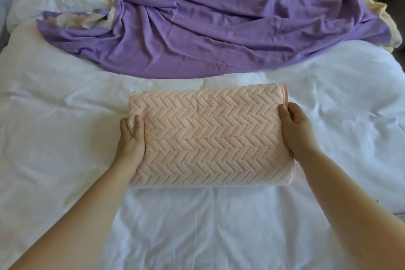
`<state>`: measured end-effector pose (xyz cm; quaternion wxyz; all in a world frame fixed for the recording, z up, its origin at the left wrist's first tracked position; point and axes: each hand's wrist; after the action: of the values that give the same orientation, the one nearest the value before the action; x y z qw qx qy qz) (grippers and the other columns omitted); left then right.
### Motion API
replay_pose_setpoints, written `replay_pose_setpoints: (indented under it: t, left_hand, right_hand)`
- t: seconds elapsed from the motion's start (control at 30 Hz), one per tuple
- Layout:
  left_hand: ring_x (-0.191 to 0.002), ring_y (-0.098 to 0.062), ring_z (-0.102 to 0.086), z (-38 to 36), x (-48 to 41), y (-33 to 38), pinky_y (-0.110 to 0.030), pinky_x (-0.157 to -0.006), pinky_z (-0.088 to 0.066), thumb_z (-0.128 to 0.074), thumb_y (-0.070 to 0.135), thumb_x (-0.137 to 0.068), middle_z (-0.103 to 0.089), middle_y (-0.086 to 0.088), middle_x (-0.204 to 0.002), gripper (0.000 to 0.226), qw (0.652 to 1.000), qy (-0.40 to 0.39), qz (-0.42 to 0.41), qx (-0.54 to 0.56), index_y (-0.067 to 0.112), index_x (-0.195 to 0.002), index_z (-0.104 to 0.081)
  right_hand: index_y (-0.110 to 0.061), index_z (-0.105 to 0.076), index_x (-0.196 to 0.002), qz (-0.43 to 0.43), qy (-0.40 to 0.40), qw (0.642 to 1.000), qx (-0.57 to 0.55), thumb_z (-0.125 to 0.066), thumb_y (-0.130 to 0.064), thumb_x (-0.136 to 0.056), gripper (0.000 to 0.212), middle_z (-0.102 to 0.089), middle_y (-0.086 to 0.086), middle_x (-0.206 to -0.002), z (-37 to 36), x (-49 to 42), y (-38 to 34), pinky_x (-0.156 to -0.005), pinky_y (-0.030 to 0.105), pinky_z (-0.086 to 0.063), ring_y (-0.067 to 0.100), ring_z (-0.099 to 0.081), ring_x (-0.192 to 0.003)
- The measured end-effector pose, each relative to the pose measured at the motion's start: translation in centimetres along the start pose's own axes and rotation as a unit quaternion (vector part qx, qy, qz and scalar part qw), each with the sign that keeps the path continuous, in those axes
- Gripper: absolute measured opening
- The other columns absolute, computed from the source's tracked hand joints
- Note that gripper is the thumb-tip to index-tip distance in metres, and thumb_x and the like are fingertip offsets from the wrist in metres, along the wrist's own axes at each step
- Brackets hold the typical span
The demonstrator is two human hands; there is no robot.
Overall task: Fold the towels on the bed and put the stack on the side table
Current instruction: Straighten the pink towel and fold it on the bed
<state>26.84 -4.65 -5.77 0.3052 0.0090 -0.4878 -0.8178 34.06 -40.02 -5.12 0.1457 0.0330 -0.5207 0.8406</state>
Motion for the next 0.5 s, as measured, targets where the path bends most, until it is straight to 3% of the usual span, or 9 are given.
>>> replay_pose_setpoints:
  t: [0.1,0.17,0.2,0.27,0.33,0.37,0.43,0.5]
  left_hand:
    - [-0.095,-0.024,-0.055,-0.4,0.1,0.5,-0.033,-0.077,-0.038,-0.037,0.058,-0.094,-0.055,0.008,-0.093,0.037,0.999,-0.002,0.027,-0.020,0.025,-0.110,-0.038]
    - [-0.103,-0.034,-0.054,-0.3,0.1,1.4,-0.039,-0.081,-0.042,-0.046,0.048,-0.095,-0.056,-0.007,-0.108,0.041,0.994,0.067,0.001,-0.081,0.012,-0.115,-0.042]
    - [-0.107,-0.038,-0.052,-0.2,0.2,2.0,-0.042,-0.085,-0.042,-0.052,0.041,-0.095,-0.054,-0.016,-0.117,0.042,0.980,0.127,-0.064,-0.137,0.007,-0.118,-0.046]
    - [-0.117,-0.039,-0.049,-0.4,1.1,3.4,-0.045,-0.094,-0.039,-0.057,0.032,-0.092,-0.052,-0.021,-0.128,0.042,0.915,0.189,-0.276,-0.224,0.004,-0.122,-0.053]
    - [-0.131,-0.031,-0.041,-1.7,1.9,4.6,-0.046,-0.106,-0.030,-0.048,0.038,-0.094,-0.045,-0.012,-0.144,0.043,0.842,0.098,-0.443,-0.292,0.017,-0.132,-0.053]
    - [-0.140,-0.026,-0.031,-2.5,2.1,5.0,-0.047,-0.112,-0.021,-0.039,0.045,-0.095,-0.035,-0.005,-0.153,0.048,0.823,0.019,-0.458,-0.335,0.025,-0.138,-0.047]
    - [-0.148,-0.016,-0.002,-3.8,1.5,5.0,-0.046,-0.118,0.002,-0.016,0.060,-0.093,-0.004,0.010,-0.161,0.060,0.818,-0.090,-0.391,-0.412,0.040,-0.149,-0.022]
    - [-0.146,-0.011,0.014,-4.4,-0.4,4.1,-0.044,-0.117,0.012,0.001,0.068,-0.086,0.014,0.017,-0.157,0.067,0.821,-0.101,-0.323,-0.461,0.046,-0.149,0.001]
  right_hand:
    - [-0.014,-0.061,-0.096,-0.065,-0.023,0.996,0.058,-0.046,-0.039,-0.097,0.029,-0.063,0.001,-0.088,-0.5,0.0,-0.2,-0.067,0.029,-0.044,0.020,-0.058,-0.081]
    - [-0.015,-0.056,-0.115,-0.068,0.025,0.987,0.144,-0.046,-0.044,-0.096,0.036,-0.062,0.003,-0.111,-0.6,0.0,-1.0,-0.080,0.034,-0.045,0.023,-0.058,-0.095]
    - [-0.017,-0.052,-0.123,-0.035,0.076,0.980,0.183,-0.046,-0.045,-0.096,0.040,-0.057,0.003,-0.123,-0.6,0.3,-1.6,-0.088,0.038,-0.045,0.025,-0.057,-0.103]
    - [-0.015,-0.049,-0.132,0.135,0.145,0.961,0.193,-0.047,-0.040,-0.096,0.044,-0.052,0.007,-0.134,-1.2,1.6,-3.4,-0.101,0.043,-0.040,0.029,-0.052,-0.119]
    - [-0.015,-0.047,-0.138,0.292,0.084,0.929,0.213,-0.042,-0.036,-0.096,0.047,-0.048,0.005,-0.143,-3.2,3.5,-5.0,-0.112,0.043,-0.029,0.028,-0.041,-0.133]
    - [-0.020,-0.040,-0.144,0.326,0.013,0.905,0.273,-0.035,-0.041,-0.097,0.052,-0.038,0.000,-0.151,-4.5,4.4,-5.4,-0.117,0.041,-0.019,0.024,-0.029,-0.142]
    - [-0.033,-0.011,-0.152,0.302,-0.113,0.860,0.395,-0.013,-0.056,-0.097,0.059,-0.006,-0.011,-0.159,-6.5,5.0,-5.0,-0.119,0.036,0.006,0.013,0.003,-0.148]
    - [-0.040,0.006,-0.149,0.244,-0.132,0.855,0.439,0.000,-0.065,-0.092,0.063,0.011,-0.018,-0.157,-6.8,3.6,-3.5,-0.118,0.037,0.013,0.008,0.018,-0.145]
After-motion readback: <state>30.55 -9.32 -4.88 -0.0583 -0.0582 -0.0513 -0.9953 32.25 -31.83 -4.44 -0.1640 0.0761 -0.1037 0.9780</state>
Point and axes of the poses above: each hand's wrist, its own x-axis away from the middle knuckle, its own z-axis out of the back of the hand, y = z × x
